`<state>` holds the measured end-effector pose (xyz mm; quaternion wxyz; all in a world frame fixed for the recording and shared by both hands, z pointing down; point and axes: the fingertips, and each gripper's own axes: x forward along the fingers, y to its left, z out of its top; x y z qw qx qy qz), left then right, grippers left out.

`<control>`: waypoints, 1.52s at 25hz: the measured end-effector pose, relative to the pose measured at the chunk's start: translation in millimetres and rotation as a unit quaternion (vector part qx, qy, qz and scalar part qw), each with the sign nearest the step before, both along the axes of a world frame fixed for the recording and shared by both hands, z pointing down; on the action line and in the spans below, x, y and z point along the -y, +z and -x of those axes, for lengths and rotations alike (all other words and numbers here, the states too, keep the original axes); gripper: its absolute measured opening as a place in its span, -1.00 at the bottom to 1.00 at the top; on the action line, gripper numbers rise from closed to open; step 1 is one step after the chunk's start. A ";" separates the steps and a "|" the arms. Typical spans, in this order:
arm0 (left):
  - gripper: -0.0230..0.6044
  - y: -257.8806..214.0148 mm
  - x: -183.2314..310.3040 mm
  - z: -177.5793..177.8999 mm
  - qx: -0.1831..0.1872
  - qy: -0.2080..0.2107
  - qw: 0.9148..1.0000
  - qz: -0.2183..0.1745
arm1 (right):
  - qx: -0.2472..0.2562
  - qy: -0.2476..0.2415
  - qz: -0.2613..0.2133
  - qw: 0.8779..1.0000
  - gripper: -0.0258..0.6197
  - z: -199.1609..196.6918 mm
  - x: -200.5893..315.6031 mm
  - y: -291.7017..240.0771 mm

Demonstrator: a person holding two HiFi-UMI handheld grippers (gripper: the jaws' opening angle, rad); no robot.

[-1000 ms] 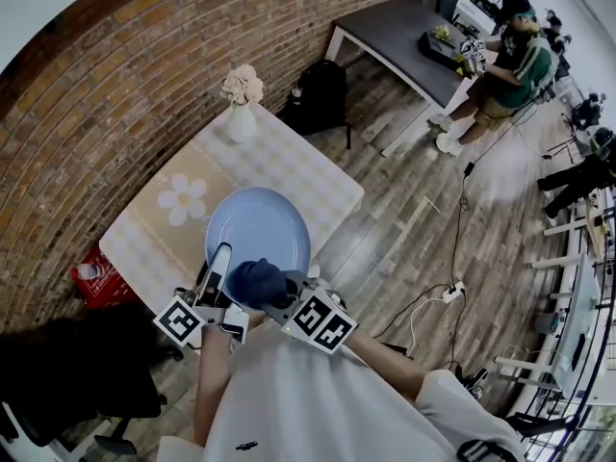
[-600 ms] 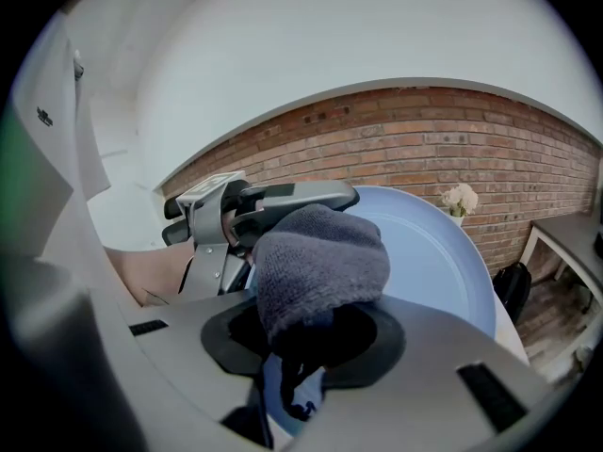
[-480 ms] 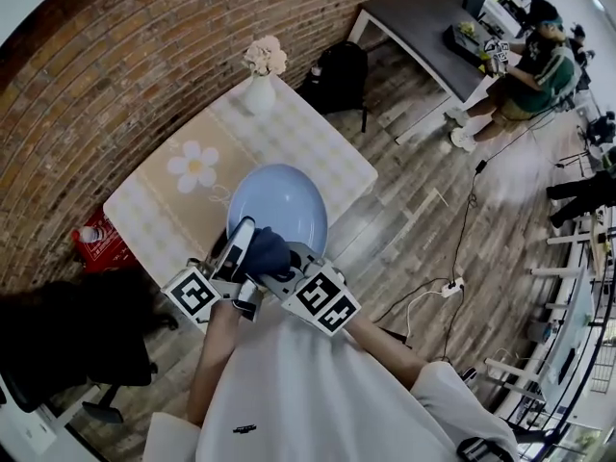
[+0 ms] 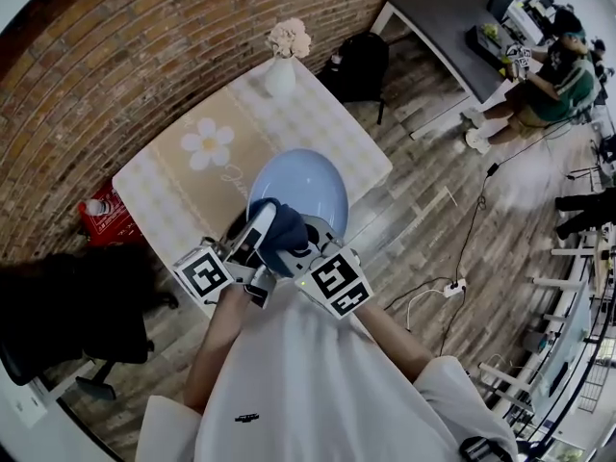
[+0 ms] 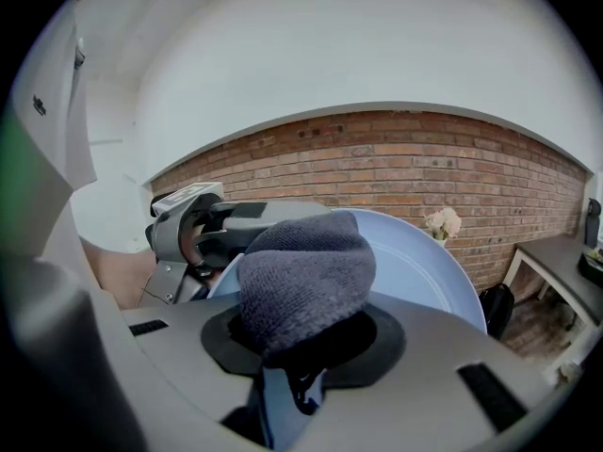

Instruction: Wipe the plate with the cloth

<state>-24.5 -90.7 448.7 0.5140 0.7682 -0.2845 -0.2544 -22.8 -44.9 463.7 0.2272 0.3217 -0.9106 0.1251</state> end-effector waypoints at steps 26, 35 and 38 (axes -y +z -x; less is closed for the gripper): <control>-0.10 -20.9 -13.7 2.1 -0.040 -0.012 0.999 -0.007 | -0.036 0.152 -0.016 0.988 -0.51 -93.1 59.2 21.0; -0.10 -19.3 -6.4 7.2 -0.023 -0.006 1.000 -0.010 | -0.049 0.187 0.039 0.980 -0.51 -120.8 39.9 40.9; -0.10 -17.0 -4.4 9.5 -0.024 -0.002 1.000 -0.011 | -0.064 0.178 0.042 0.981 -0.51 -117.7 30.5 44.5</control>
